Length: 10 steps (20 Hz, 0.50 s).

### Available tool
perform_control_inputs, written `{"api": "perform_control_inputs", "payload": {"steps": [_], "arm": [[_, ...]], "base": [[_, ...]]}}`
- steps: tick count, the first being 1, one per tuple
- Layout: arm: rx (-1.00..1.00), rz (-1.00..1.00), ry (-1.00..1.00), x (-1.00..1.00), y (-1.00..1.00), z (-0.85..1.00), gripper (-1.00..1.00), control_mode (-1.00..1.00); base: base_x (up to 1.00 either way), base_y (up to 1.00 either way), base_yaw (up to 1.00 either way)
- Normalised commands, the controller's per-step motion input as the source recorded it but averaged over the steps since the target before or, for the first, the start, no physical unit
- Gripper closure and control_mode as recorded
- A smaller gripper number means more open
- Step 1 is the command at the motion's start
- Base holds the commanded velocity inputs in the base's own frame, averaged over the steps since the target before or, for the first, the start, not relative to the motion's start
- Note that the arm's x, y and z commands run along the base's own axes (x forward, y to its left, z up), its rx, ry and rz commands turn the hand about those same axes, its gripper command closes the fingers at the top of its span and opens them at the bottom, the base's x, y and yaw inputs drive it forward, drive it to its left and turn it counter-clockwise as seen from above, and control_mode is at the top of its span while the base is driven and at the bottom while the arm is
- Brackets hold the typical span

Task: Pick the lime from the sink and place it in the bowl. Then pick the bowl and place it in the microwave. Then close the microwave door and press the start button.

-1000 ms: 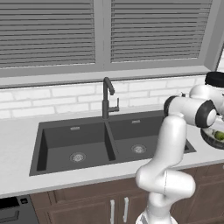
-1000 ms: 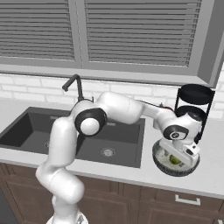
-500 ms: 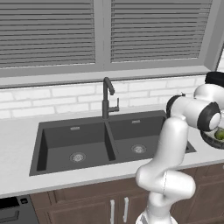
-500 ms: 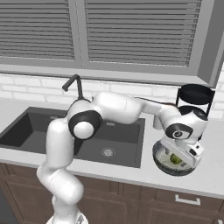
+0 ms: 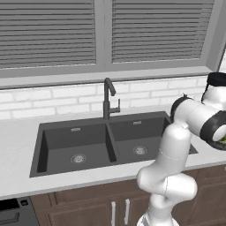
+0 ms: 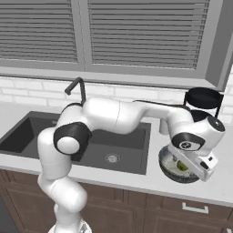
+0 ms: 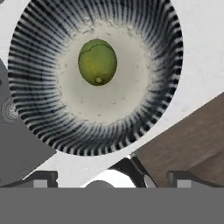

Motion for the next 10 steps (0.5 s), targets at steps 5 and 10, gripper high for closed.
{"api": "perform_control_inputs", "payload": {"steps": [5, 10], "arm": [[0.00, -0.16, -0.03, -0.48, 0.09, 0.08, -1.00, -1.00], [0.00, -0.12, 0.00, 0.06, 0.01, -0.04, -1.00, -1.00]], "base": [[0.00, 0.00, 0.00], [0.00, 0.00, 0.00]]}}
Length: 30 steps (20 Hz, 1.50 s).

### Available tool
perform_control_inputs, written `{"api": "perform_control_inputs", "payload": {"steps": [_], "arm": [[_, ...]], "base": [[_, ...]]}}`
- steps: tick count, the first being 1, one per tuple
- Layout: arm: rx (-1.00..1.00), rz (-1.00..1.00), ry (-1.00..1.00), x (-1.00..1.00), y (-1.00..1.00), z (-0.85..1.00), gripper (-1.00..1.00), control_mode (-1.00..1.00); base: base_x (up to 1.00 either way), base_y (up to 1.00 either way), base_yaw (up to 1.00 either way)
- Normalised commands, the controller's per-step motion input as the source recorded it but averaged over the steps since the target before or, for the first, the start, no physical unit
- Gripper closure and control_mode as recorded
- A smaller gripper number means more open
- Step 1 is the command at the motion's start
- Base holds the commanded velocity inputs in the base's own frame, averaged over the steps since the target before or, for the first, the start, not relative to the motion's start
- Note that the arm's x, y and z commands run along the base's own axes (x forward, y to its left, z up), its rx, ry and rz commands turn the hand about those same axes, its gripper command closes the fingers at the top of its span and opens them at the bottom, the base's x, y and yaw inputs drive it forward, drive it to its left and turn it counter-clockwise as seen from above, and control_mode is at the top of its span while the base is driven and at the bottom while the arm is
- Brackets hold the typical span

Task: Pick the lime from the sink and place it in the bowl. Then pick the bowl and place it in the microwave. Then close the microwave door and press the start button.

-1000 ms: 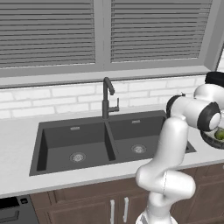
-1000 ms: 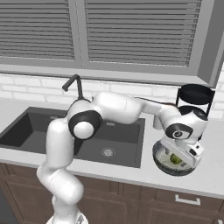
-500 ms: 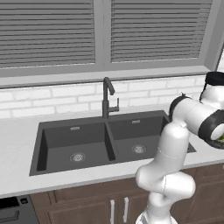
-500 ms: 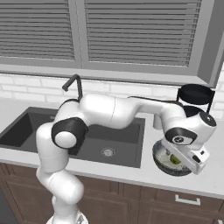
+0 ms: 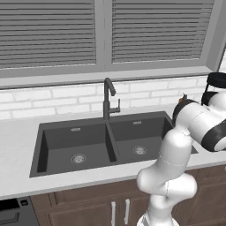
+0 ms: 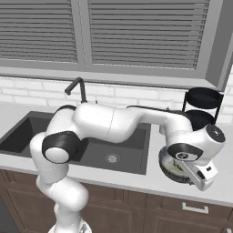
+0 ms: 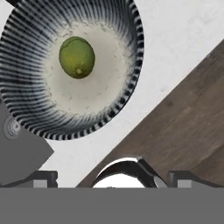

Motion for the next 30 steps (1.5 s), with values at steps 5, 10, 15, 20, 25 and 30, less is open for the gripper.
{"api": "perform_control_inputs", "payload": {"steps": [5, 10, 15, 20, 25, 30], "arm": [[0.01, -0.06, -0.01, 0.20, -0.11, -0.02, -1.00, -1.00], [0.02, -0.05, 0.00, 0.14, -0.11, -0.15, -1.00, -1.00], [0.00, -0.07, 0.00, 0.12, 0.00, -0.19, -1.00, -1.00], [0.01, -0.06, 0.01, 0.14, -0.02, -0.22, -1.00, -1.00], [0.02, -0.06, 0.02, 0.13, -0.03, -0.23, -1.00, -1.00], [0.02, -0.05, 0.04, 0.17, 0.00, -0.21, -1.00, -1.00]], "base": [[0.00, 0.00, 0.00], [0.00, 0.00, 0.00], [0.00, 0.00, 0.00], [0.00, 0.00, 0.00], [0.00, 0.00, 0.00], [0.00, 0.00, 0.00]]}}
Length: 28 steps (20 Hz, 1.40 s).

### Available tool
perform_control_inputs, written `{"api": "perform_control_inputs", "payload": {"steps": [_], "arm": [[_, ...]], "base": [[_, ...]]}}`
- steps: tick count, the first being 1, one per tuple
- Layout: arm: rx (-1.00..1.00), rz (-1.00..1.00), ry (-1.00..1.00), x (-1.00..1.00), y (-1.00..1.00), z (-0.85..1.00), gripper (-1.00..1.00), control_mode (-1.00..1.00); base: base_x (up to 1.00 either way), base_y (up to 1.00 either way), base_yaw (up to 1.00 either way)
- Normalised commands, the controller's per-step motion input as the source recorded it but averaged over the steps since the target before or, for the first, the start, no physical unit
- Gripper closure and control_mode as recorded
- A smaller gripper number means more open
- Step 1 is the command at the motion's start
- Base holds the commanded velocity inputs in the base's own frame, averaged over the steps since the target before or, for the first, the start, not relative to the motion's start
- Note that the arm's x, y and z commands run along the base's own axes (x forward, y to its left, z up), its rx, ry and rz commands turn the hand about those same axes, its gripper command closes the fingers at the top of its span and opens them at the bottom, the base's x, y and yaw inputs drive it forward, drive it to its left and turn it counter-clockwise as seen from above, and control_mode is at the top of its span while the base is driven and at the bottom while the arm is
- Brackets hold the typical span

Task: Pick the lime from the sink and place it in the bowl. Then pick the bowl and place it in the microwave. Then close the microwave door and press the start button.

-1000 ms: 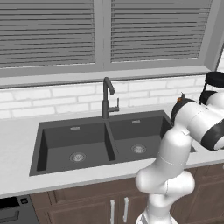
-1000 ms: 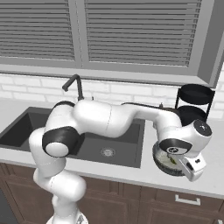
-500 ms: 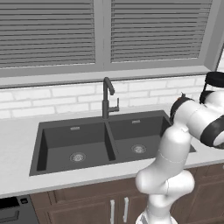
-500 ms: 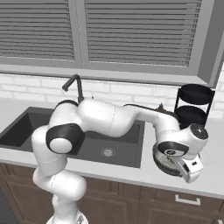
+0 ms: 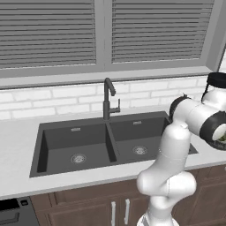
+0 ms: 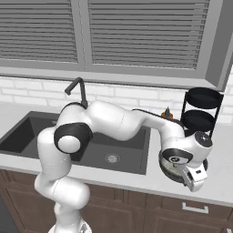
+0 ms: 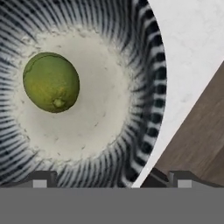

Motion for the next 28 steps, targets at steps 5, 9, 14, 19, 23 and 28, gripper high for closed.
{"api": "perform_control_inputs", "payload": {"steps": [5, 9, 14, 19, 23, 28], "arm": [[0.03, -0.04, 0.06, 0.15, -0.05, -0.14, -1.00, -1.00], [0.03, -0.03, 0.05, 0.00, -0.08, -0.28, -1.00, -1.00], [0.01, -0.05, 0.04, 0.00, -0.02, -0.32, 1.00, -1.00], [0.01, -0.05, 0.01, -0.03, 0.03, -0.06, 1.00, -1.00], [0.00, -0.02, -0.01, -0.20, 0.21, 0.09, 1.00, -1.00], [0.00, 0.00, -0.07, -0.24, 0.52, 0.41, 1.00, -1.00]], "base": [[0.00, 0.00, 0.00], [0.00, 0.00, 0.00], [0.00, 0.00, 0.00], [0.00, 0.00, 0.00], [0.00, 0.00, 0.00], [0.00, 0.00, 0.00]]}}
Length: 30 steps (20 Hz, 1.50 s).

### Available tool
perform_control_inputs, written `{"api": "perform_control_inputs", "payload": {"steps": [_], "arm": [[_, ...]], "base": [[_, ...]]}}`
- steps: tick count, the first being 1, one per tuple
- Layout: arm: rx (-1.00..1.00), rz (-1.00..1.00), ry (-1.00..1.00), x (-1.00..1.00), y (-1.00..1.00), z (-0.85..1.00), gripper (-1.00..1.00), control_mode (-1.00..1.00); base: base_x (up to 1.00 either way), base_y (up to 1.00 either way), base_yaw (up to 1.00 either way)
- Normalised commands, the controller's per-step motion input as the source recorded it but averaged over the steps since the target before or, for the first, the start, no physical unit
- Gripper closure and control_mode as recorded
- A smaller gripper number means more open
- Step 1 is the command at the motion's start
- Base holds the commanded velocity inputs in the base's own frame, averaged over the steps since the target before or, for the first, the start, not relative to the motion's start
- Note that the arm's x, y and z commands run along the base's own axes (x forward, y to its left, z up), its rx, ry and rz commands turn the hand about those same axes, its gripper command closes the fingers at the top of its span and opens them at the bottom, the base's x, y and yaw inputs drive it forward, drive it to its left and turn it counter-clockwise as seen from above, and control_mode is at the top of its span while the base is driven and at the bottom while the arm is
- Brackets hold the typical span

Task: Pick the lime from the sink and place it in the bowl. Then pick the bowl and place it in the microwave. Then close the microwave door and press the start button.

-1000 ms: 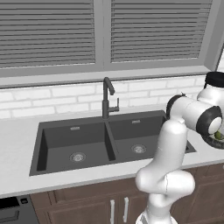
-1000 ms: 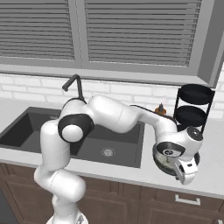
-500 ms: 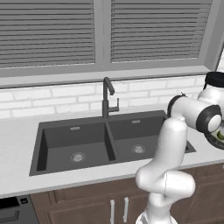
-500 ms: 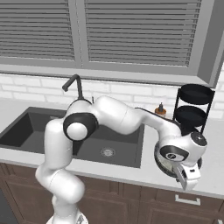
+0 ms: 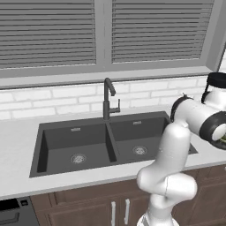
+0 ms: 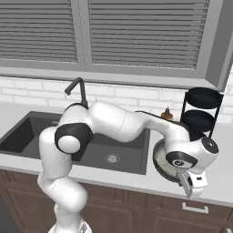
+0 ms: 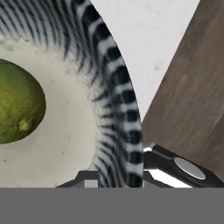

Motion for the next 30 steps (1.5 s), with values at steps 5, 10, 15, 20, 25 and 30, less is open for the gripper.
{"api": "perform_control_inputs", "payload": {"steps": [5, 10, 15, 20, 25, 30], "arm": [[-0.03, 0.00, -0.05, -0.25, 0.74, 0.63, 1.00, -1.00], [-0.04, 0.00, 0.00, -0.03, 0.86, 0.49, 1.00, -1.00], [-0.04, 0.00, 0.00, 0.00, 0.93, 0.48, 1.00, -1.00], [-0.06, 0.00, 0.00, -0.01, 0.95, 0.54, 1.00, -1.00], [-0.09, 0.04, 0.01, -0.05, 0.73, 0.63, 1.00, -1.00], [-0.06, 0.14, 0.02, -0.12, 0.28, 0.47, 1.00, -1.00]], "base": [[0.00, 0.00, 0.00], [0.00, 0.00, 0.00], [0.00, 0.00, 0.00], [0.00, 0.00, 0.00], [0.00, 0.00, 0.00], [0.00, 0.00, 0.00]]}}
